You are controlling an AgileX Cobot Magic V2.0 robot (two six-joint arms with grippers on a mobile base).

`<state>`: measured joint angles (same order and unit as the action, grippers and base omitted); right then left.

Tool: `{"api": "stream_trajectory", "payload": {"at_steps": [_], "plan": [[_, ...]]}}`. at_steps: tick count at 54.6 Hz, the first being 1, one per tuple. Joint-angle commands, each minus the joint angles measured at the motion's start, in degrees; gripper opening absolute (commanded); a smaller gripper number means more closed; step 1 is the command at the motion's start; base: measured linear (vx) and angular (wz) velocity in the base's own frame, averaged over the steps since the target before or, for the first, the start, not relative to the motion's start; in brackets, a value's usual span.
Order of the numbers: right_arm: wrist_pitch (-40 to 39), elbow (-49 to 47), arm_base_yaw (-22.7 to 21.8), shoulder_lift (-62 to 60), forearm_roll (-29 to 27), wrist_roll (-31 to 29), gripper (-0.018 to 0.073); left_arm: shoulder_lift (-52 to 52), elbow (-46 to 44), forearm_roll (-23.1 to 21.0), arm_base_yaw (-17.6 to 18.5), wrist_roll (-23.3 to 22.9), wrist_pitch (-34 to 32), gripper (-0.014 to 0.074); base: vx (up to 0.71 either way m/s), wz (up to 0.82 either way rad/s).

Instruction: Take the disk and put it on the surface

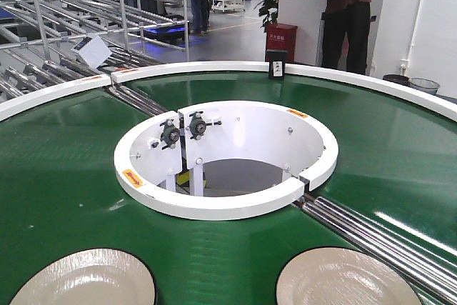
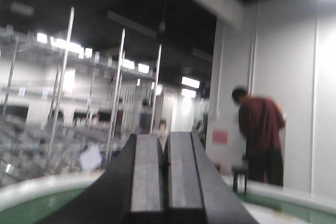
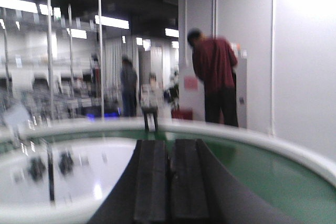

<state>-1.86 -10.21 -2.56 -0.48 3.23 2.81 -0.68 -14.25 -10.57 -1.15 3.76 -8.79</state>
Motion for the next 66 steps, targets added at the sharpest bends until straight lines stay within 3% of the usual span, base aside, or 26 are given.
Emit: {"api": "stream_trajectory", "payload": {"at_steps": [1, 8, 13, 29, 38, 48, 56, 66], "plan": [[0.1, -9.9, -0.2, 3.1, -1.8, 2.8, -0.0008, 2.3, -11.0, 0.5, 0.4, 0.0, 2.3, -0.0007, 0.0, 0.0], [7.7, -19.9, -0.2, 9.8, -1.2, 2.3, -0.0008, 8.7, -21.4, 3.1, 0.4, 0.1, 12.2, -0.0006, 0.0, 0.0], [9.6, -23.3, -0.2, 14.3, -0.2, 2.1, -0.0008, 13.9, -26.0, 4.8, 0.4, 0.1, 15.3, -0.0004, 0.0, 0.0], [11.3, -24.3, -0.2, 26.4, -0.4, 2.3, 0.0004, 25.3, -27.1, 4.8, 0.4, 0.0, 19.2, 0.0013, 0.0, 0.0], [13.4, -24.3, -0.2, 31.0, -0.4, 2.3, 0.0049, 29.8, -27.1, 4.8, 0.4, 0.0, 24.8, 0.0087, 0.0, 0.0], [15.2, -24.3, -0.2, 33.1, -0.4, 2.3, 0.0165, 33.7, -27.1, 4.8, 0.4, 0.0, 30.8, 0.0285, 0.0, 0.0], [17.1, -24.3, -0.2, 33.6, -0.1, 0.5, 0.0319, 36.0, -27.1, 4.8, 0.4, 0.0, 34.3, 0.046, 0.0, 0.0], [18.1, -24.3, -0.2, 33.6, -0.1, 0.6, 0.0468, 39.1, -27.1, 4.9, 0.4, 0.0, 34.5, 0.0496, 0.0, 0.0]]}}
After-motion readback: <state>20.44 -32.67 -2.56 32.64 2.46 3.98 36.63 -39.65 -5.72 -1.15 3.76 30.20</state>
